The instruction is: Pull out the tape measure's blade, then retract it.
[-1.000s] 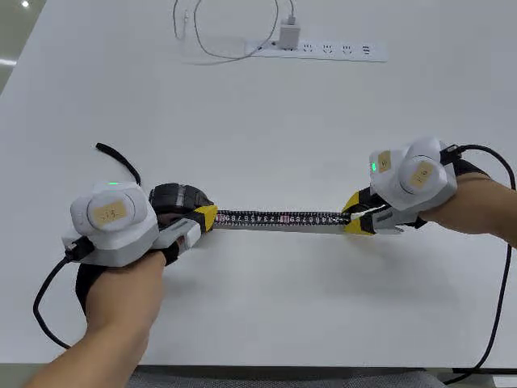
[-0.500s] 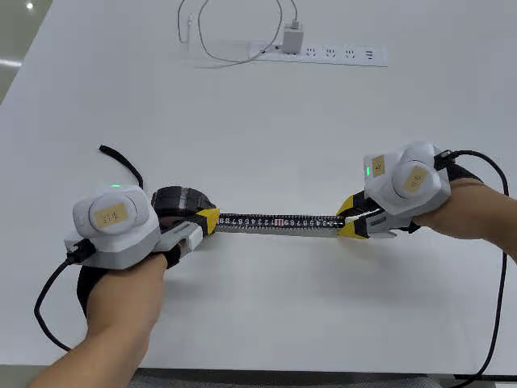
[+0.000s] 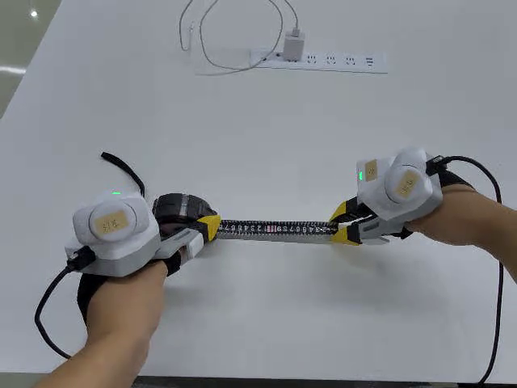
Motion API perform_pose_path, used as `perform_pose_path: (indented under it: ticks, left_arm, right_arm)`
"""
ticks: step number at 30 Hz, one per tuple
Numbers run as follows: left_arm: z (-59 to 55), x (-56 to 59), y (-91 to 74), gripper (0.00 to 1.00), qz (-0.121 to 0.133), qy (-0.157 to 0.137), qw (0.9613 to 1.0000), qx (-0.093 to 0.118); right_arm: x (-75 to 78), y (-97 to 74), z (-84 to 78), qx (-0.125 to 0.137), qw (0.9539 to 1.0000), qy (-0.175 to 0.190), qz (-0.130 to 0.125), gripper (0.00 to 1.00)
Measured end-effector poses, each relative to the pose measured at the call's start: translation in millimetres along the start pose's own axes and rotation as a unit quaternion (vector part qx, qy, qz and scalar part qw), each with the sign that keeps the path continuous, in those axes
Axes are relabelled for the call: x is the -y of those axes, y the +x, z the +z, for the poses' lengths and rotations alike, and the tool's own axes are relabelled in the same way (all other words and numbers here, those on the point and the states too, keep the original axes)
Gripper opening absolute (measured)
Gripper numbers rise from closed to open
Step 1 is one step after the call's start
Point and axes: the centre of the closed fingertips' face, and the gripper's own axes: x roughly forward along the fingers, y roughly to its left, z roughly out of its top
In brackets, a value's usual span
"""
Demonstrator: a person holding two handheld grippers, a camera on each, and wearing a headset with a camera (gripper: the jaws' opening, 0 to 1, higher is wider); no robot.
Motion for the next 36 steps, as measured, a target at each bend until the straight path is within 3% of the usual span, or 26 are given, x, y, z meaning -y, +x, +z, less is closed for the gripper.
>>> perform_pose_path:
  ticks: [36]
  left_arm:
    - [0.1, -0.1, 0.5, 0.57, -0.003, -0.007, 1.0, 0.004]
  right_arm:
    - [1.7, 13.3, 24.8, 0.018, 0.9998, -0.002, 0.009, 0.1]
